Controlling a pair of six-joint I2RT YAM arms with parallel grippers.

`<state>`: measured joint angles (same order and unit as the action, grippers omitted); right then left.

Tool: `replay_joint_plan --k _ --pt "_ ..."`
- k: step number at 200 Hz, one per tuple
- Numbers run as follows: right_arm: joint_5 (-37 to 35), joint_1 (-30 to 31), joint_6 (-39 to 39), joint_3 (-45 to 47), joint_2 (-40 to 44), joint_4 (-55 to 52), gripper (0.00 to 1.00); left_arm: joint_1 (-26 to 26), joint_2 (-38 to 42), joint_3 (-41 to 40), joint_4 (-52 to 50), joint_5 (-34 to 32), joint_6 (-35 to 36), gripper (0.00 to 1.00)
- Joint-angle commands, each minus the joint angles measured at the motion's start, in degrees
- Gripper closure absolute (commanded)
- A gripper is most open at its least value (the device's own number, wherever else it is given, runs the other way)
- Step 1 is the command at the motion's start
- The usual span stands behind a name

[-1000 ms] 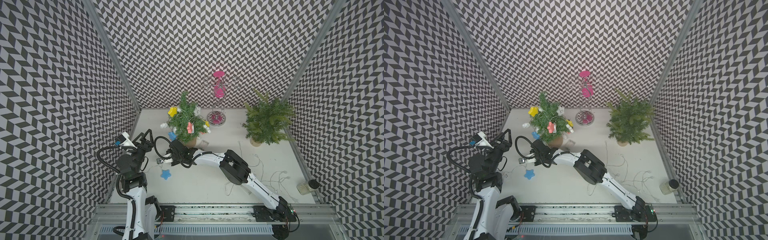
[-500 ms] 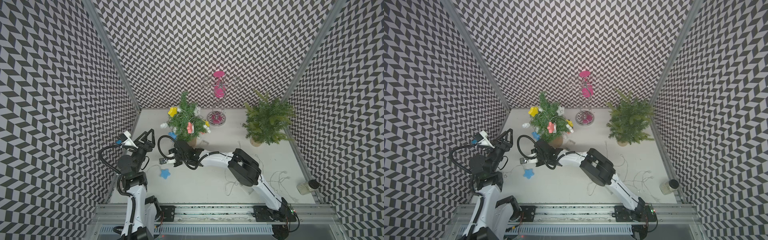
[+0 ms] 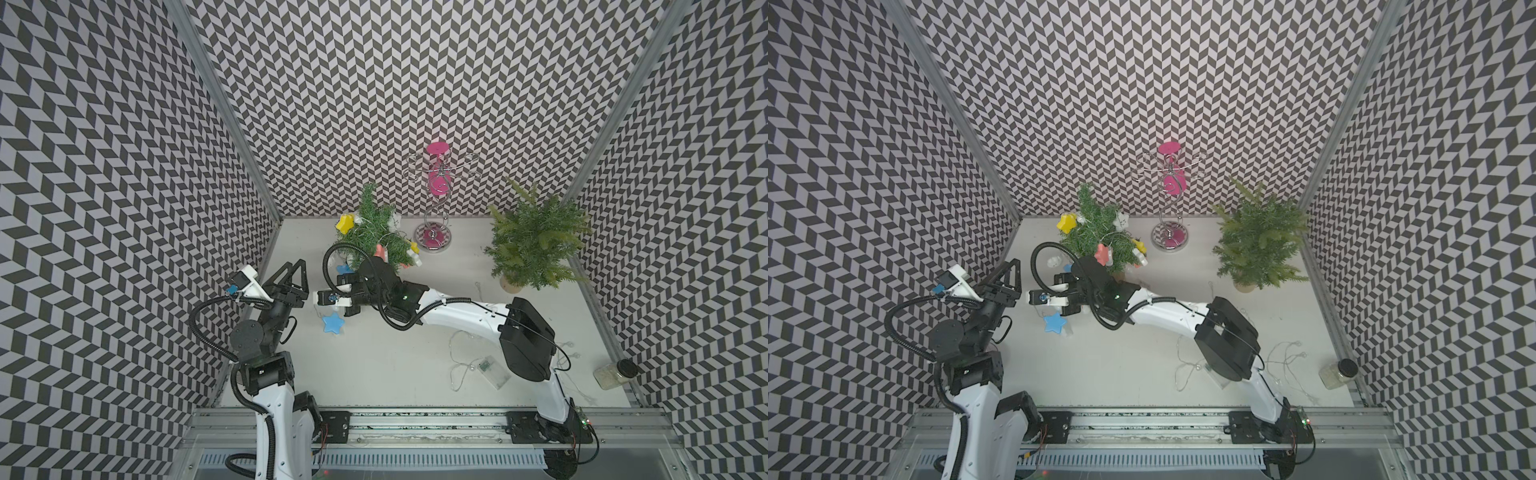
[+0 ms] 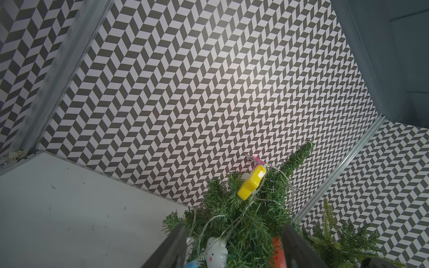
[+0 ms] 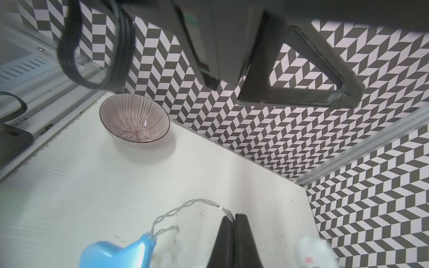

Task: Wrap string light around the christmas tree
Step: Pick up the light string from the center of the board.

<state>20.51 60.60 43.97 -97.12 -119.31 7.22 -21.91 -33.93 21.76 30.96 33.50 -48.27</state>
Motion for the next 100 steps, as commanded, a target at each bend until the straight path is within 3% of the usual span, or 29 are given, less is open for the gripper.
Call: replay_joint_plan --k 1,100 --pt "2.8 0.2 -1.9 -2.3 -0.1 0.9 1.0 -0.4 1.5 0.7 -2.6 -0.2 0.8 0.35" --pt "2.5 0.7 -6.0 0.2 6.3 4.6 1.0 -1.7 5.7 0.9 -8.0 -2.2 2.8 0.39"
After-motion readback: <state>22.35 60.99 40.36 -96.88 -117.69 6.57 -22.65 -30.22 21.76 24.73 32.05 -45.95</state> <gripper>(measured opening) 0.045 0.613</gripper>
